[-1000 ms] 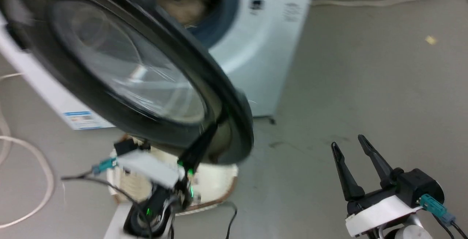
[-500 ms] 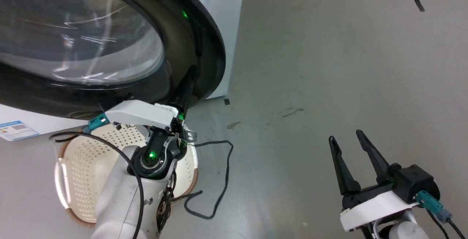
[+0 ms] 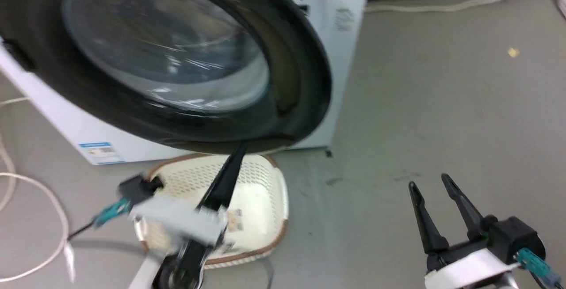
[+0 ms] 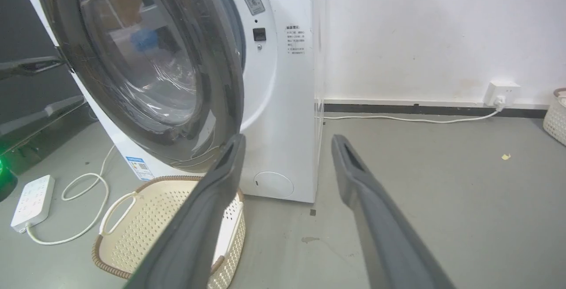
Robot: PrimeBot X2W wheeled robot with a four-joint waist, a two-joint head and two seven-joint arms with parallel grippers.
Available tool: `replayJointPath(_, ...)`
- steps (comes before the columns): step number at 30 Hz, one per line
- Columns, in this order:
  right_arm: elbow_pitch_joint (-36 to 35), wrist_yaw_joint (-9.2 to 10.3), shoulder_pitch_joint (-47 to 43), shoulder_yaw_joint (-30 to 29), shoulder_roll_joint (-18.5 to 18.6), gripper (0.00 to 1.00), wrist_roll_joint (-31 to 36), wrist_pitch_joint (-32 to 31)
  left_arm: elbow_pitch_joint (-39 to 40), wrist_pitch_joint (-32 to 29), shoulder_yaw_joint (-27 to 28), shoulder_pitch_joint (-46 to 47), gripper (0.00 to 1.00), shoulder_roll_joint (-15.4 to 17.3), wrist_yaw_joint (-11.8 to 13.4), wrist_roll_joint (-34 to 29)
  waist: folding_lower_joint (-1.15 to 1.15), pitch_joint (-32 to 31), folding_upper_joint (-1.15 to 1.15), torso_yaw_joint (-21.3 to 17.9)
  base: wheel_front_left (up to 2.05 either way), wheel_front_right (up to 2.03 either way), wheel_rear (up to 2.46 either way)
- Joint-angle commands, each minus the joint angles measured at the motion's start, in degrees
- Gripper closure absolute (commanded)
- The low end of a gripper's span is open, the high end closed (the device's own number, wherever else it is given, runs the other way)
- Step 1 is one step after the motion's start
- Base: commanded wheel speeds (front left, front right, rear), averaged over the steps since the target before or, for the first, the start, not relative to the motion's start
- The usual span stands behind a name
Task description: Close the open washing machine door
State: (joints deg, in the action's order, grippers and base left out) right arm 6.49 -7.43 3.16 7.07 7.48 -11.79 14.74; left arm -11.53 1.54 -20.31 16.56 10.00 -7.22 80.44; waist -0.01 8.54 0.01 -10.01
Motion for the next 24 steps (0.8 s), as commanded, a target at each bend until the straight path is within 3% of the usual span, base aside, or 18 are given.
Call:
replayJointPath(1,-0.45,-0.06,-0.87,-0.17,0.28,0.0,-0.67,0.26,0.86,1.15,-0.45,-1.54,0.0,1.41,-0.25,-1.77,0.01,-3.3,-0.01,3.57,0.0,0.0,0.0)
replayJointPath(7,-2.16,-0.06,-3.8,-2.07,0.0,0.0,-1.23,0.26,2.76,11.31,-4.38,-7.7,0.0,10.47,-0.11,-19.57,0.01,-6.72,-0.01,8.72,0.0,0.0,0.0)
replayJointPath(11,-3.05,-0.06,-5.29,-2.37,-0.24,0.0,-1.14,0.26,2.18,13.35,-2.13,-9.54,0.0,12.36,5.04,-34.53,0.01,-8.11,-0.01,11.45,0.0,0.0,0.0)
replayJointPath(14,-3.29,-0.06,-5.97,-1.9,-0.22,0.0,-0.67,0.26,5.98,13.42,2.46,-11.89,0.0,10.71,8.9,-46.49,0.01,-8.67,-0.01,12.88,0.0,0.0,0.0)
replayJointPath(17,-3.82,-0.06,-6.23,-1.22,-0.12,0.0,-0.33,0.26,9.3,13.43,5.79,-15.5,0.0,7.62,11.18,-55.08,0.01,-9.03,-0.01,13.96,0.0,0.0,0.0)
replayJointPath(18,-4.12,-0.06,-6.65,-0.92,-0.11,0.0,-0.32,0.26,11.43,13.44,7.9,-18.3,0.0,5.71,12.47,-62.48,0.01,-9.28,-0.01,14.84,0.0,0.0,0.0)
replayJointPath(24,-3.22,-0.06,-7.29,-0.07,0.06,0.0,-0.05,0.26,13.15,13.45,9.76,-21.49,0.0,2.6,12.09,-69.39,0.01,-9.15,-0.01,16.52,0.0,0.0,0.0)
